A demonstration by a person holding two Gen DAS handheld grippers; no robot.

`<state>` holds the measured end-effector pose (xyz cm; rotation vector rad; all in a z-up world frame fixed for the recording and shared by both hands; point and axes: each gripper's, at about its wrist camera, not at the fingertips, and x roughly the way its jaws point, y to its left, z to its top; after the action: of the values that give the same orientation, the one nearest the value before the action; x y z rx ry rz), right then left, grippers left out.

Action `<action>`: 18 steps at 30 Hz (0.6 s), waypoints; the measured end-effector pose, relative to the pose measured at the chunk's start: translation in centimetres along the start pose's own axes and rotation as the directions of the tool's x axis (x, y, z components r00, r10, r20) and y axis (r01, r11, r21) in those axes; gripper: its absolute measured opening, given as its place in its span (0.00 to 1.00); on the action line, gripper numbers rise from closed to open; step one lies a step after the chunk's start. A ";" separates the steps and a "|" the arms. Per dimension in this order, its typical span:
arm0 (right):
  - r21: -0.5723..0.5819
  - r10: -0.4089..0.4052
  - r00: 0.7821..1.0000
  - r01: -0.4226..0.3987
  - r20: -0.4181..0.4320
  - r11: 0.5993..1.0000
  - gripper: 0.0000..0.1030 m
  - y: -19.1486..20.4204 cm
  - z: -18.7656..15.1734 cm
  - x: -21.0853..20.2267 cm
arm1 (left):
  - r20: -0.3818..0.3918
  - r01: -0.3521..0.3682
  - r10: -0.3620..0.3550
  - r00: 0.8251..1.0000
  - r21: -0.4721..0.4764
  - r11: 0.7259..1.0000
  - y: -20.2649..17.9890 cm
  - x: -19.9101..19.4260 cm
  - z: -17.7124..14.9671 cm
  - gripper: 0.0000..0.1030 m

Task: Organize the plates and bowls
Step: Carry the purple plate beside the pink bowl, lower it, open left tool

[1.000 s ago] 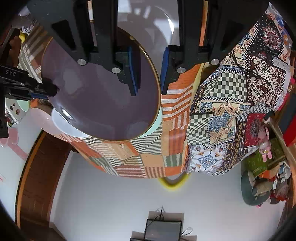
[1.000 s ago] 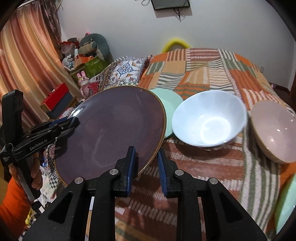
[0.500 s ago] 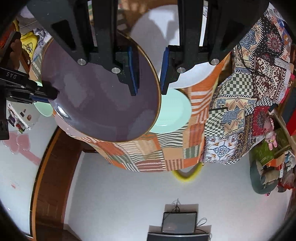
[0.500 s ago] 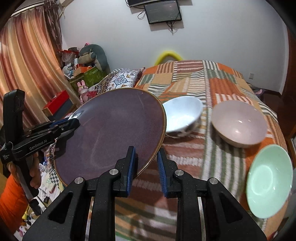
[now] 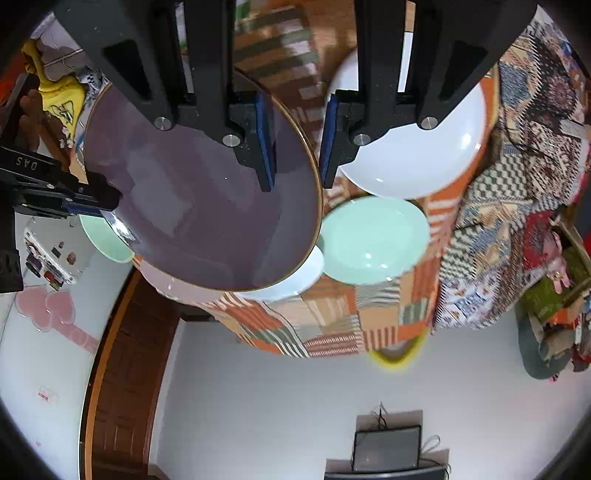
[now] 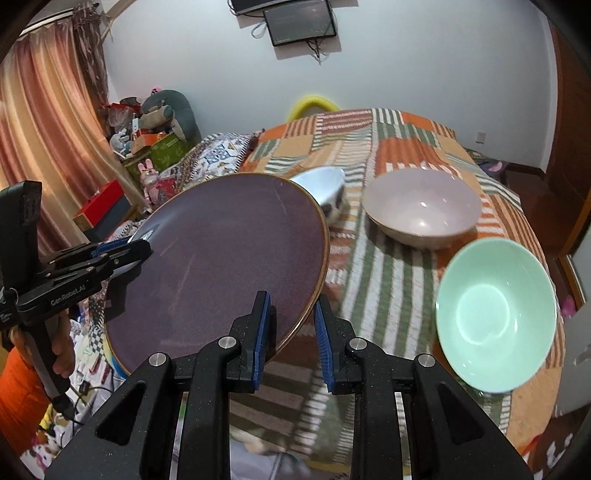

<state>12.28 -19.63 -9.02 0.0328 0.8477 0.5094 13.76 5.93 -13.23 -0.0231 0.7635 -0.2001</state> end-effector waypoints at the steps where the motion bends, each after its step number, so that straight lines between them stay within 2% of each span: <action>1: 0.003 -0.003 1.000 0.003 -0.006 1.000 0.21 -0.2 -0.1 0.1 | -0.008 0.004 -0.004 1.000 0.001 1.000 -0.2 0.3 -0.2 0.23; 18: 0.085 -0.037 0.995 0.046 -0.095 0.995 0.21 -3.5 -3.4 1.9 | -0.136 0.078 -0.081 0.987 -0.032 0.996 -1.2 6.2 -3.1 0.24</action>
<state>12.31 -22.43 -13.37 0.0719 0.9596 0.4372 15.78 3.74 -19.56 -0.0660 0.9033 -0.2694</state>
